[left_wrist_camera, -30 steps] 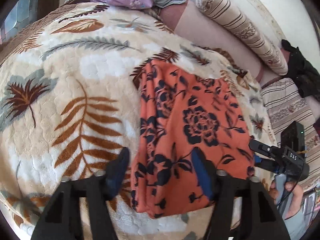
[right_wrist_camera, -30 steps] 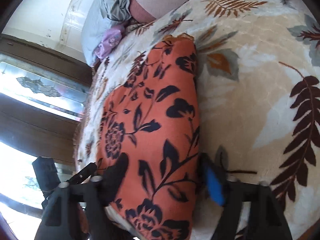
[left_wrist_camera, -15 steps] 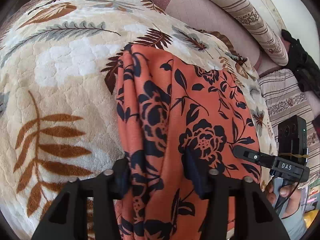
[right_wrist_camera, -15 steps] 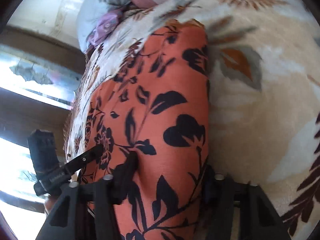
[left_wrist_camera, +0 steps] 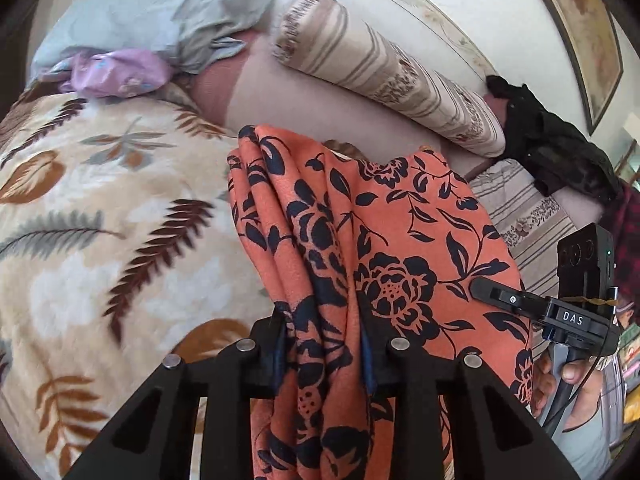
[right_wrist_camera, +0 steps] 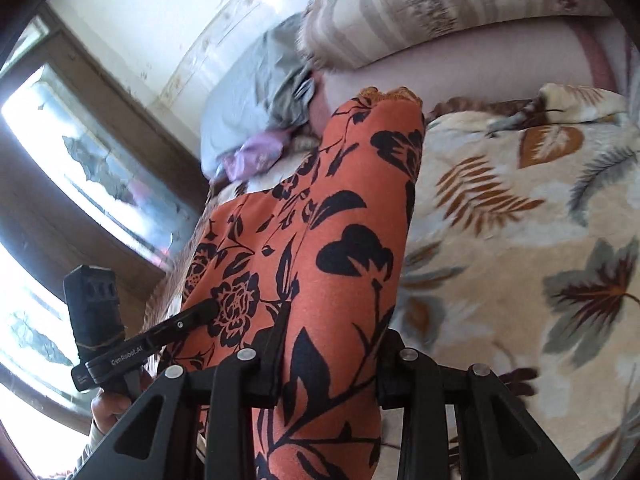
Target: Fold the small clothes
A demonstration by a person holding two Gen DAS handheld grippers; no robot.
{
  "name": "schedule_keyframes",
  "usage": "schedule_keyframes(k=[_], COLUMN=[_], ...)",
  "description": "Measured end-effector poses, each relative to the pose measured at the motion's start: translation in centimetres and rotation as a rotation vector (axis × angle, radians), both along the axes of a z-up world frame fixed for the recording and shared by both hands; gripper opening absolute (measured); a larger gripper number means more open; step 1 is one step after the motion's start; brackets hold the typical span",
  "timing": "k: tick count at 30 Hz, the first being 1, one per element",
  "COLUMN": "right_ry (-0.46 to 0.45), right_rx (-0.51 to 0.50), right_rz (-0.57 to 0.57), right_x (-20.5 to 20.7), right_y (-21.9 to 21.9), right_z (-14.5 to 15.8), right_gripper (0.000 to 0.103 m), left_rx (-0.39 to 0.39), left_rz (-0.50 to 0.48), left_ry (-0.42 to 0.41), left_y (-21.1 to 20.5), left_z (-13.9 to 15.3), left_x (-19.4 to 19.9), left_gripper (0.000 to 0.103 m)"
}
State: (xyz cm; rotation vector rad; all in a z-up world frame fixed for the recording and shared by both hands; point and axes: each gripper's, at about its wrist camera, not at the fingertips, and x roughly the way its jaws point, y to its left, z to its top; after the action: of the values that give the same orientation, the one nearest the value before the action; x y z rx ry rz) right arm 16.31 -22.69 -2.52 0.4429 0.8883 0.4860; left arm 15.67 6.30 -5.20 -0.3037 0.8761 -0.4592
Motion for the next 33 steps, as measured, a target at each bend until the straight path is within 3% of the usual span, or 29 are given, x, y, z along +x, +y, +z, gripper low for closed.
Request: schedule_keyframes(k=[2,3,4,5,6,7,8,10,16,17,19,20,21,23,25,28,30,33], right_ry=[0.024,0.054,0.101,0.162,0.235,0.32,0.384,0.33,0.093,0.056,0.008,0.007,0.045,0.239,0.19,0.125,0.068,0.05], right_rx=[0.014,0.027,0.039,0.052,0.042,0.018,-0.015,0.074,0.058,0.063,0.071,0.064,0.039,-0.052,-0.037,-0.128,-0.21,-0.22], right_rz=[-0.051,-0.075,-0.105,-0.142,-0.177,-0.211,-0.261,-0.266,-0.275,-0.243,-0.165,-0.129,-0.095,-0.103,-0.151,-0.154,-0.166,-0.203], right_x=[0.4,0.7,1.0,1.2,1.3,1.1,0.4,-1.5,-4.7,-5.1,-5.3,-5.1,-4.4,-3.0,-3.7,-4.1,-3.9,-1.9], right_y=[-2.3,-3.4,-4.4,-5.6,-6.6,-7.4,-8.2,-9.1,-8.2,-7.2,-4.8,-3.9,-3.2,-2.3,-2.3,-0.7,0.2,-0.1], right_z=[-1.4,-2.6,-4.6,-7.1,-9.7,-12.2,-14.1,-14.4,-7.7,-6.6,-6.0,-6.6,-7.9,-11.8,-10.8,-7.9,-6.8,-6.7], right_gripper=[0.035,0.039,0.04,0.047,0.058,0.072,0.072,0.072,0.072,0.074,0.084,0.09,0.09,0.09,0.09,0.09,0.09,0.091], left_rx=[0.017,0.048,0.091,0.143,0.212,0.231,0.176,0.167,0.147,0.148,0.228,0.272,0.258,0.25,0.265,0.334,0.343,0.348], left_rz=[-0.014,-0.017,-0.013,-0.009,-0.001,0.001,0.009,0.054,0.07,0.079,0.063,0.065,0.082,0.108,0.103,0.141,0.157,0.164], left_ry=[0.044,0.068,0.114,0.187,0.28,0.337,0.328,0.263,0.091,0.086,0.18,0.247,0.244,0.212,0.167,0.063,0.046,0.03], left_y=[-2.2,-3.0,-3.8,-4.3,-4.7,-4.5,-3.8,-2.7,-2.2,-2.5,-3.1,-3.3,-3.3,-3.3,-3.4,-3.4,-3.5,-3.2], left_z=[-1.8,-2.9,-4.8,-7.0,-9.5,-11.4,-11.9,-10.6,-6.5,-6.9,-10.0,-11.6,-12.0,-10.6,-8.6,-6.2,-5.1,-4.3], left_x=[1.5,1.9,2.5,3.0,3.5,3.5,2.9,1.6,-2.2,-2.2,-1.6,-1.3,-1.3,-2.2,-3.2,-4.7,-5.2,-6.1], left_gripper=[0.039,0.052,0.076,0.086,0.087,0.088,0.088,0.088,0.088,0.088,0.088,0.088,0.089,0.089,0.089,0.089,0.089,0.089])
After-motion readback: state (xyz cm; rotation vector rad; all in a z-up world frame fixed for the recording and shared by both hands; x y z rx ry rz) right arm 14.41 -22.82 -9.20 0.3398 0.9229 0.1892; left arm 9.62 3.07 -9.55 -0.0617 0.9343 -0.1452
